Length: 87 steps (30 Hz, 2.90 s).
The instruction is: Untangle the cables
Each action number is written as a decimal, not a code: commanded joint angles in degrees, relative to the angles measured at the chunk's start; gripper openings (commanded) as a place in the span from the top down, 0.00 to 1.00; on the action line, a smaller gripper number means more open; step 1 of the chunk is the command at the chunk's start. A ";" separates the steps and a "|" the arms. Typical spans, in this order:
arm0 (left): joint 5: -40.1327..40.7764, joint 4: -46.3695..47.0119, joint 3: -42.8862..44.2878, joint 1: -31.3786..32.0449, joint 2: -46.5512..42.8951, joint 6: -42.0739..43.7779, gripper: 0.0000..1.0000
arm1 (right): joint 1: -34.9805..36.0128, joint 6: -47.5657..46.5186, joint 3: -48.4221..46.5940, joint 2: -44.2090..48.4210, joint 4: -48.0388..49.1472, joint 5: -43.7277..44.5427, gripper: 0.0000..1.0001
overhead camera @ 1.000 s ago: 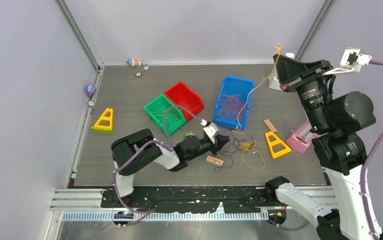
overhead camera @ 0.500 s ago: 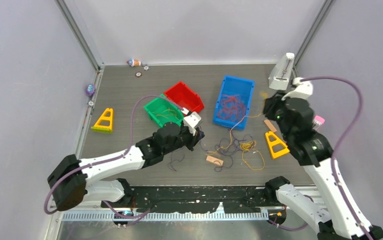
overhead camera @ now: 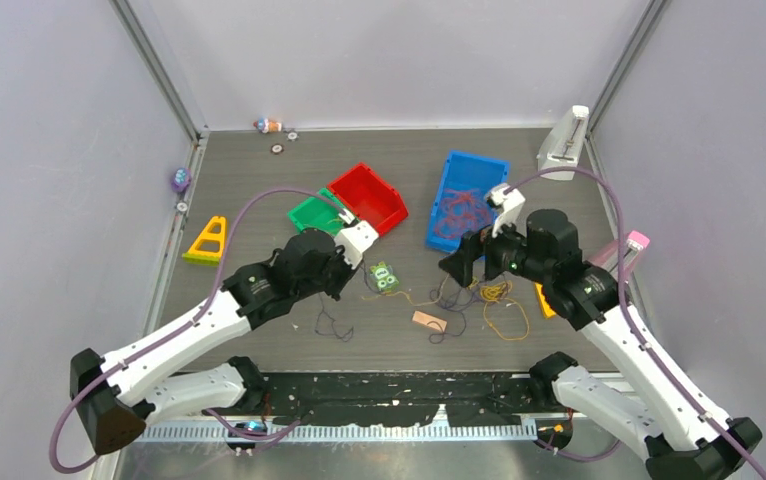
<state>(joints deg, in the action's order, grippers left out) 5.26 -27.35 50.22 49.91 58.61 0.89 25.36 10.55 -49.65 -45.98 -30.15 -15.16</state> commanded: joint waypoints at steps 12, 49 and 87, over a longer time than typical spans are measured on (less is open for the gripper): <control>4.39 -5.32 5.40 0.10 -6.51 4.65 1.00 | 21.44 -5.06 18.11 -6.20 44.81 -5.83 0.05; 2.18 1.03 -8.36 -32.20 -26.53 -17.40 1.00 | 2.85 18.06 24.30 6.97 35.33 21.90 0.95; 0.71 -2.86 -8.46 -32.24 -32.32 -13.62 1.00 | 16.44 15.95 -41.26 -50.51 41.38 -3.29 0.95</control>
<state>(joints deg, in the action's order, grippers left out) 5.52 -30.59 41.01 17.98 27.90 -14.63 40.84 23.09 -88.18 -91.74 2.37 -14.96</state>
